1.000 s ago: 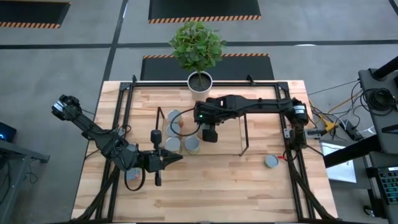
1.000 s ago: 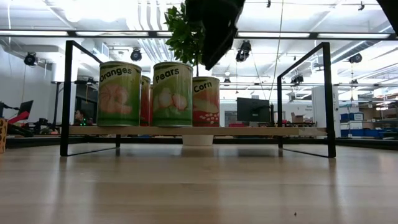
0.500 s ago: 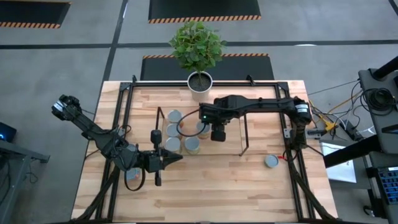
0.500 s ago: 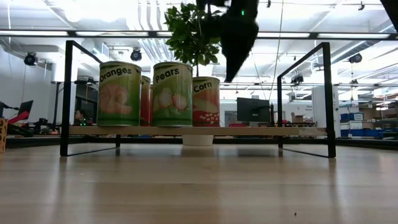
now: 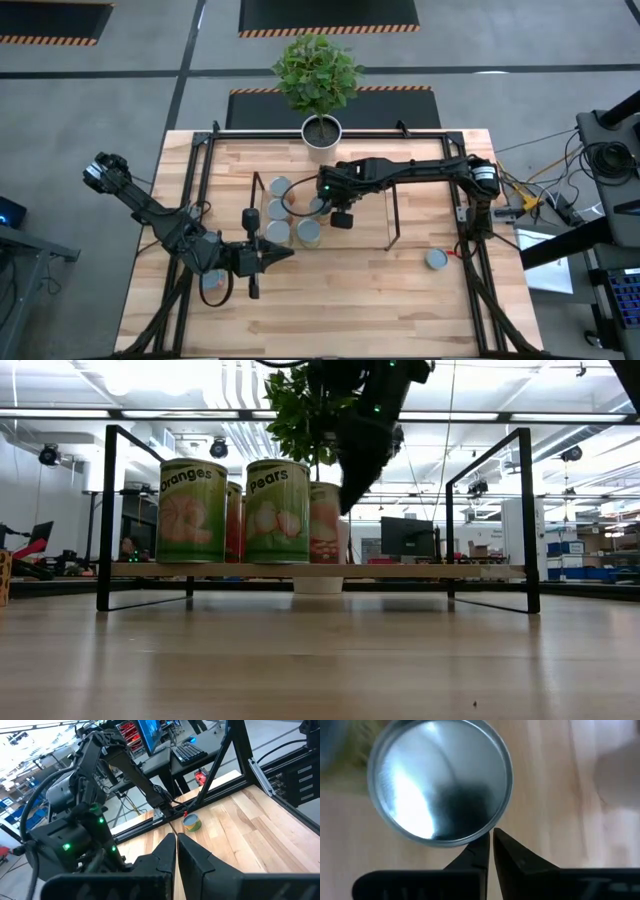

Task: Pick and place cans onto a shelf
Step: Put the canned corn on the shelf

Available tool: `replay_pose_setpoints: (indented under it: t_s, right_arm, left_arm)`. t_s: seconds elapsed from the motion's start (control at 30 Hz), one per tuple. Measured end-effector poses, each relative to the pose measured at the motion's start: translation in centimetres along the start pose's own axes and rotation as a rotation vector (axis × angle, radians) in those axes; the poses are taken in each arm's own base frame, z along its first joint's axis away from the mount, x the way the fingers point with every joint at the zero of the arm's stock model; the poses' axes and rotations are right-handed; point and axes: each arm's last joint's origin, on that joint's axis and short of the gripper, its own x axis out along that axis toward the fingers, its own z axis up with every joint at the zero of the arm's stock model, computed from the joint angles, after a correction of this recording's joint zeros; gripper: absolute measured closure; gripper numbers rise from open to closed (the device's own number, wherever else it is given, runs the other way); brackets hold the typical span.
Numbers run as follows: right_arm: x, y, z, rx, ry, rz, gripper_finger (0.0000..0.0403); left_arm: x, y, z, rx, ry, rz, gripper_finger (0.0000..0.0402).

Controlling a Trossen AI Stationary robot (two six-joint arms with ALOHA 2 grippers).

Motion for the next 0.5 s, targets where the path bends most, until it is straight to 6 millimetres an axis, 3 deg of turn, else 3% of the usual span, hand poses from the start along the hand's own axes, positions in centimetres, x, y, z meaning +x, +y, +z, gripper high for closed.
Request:
replay_pose_setpoints:
  t_s: [0.5]
  right_arm:
    - [0.0, 0.1, 1.2, -0.003, -0.132, 0.045, 0.0390]
  left_arm:
    - [0.0, 0.0, 0.0, 0.003, 0.000, 0.000, 0.0402]
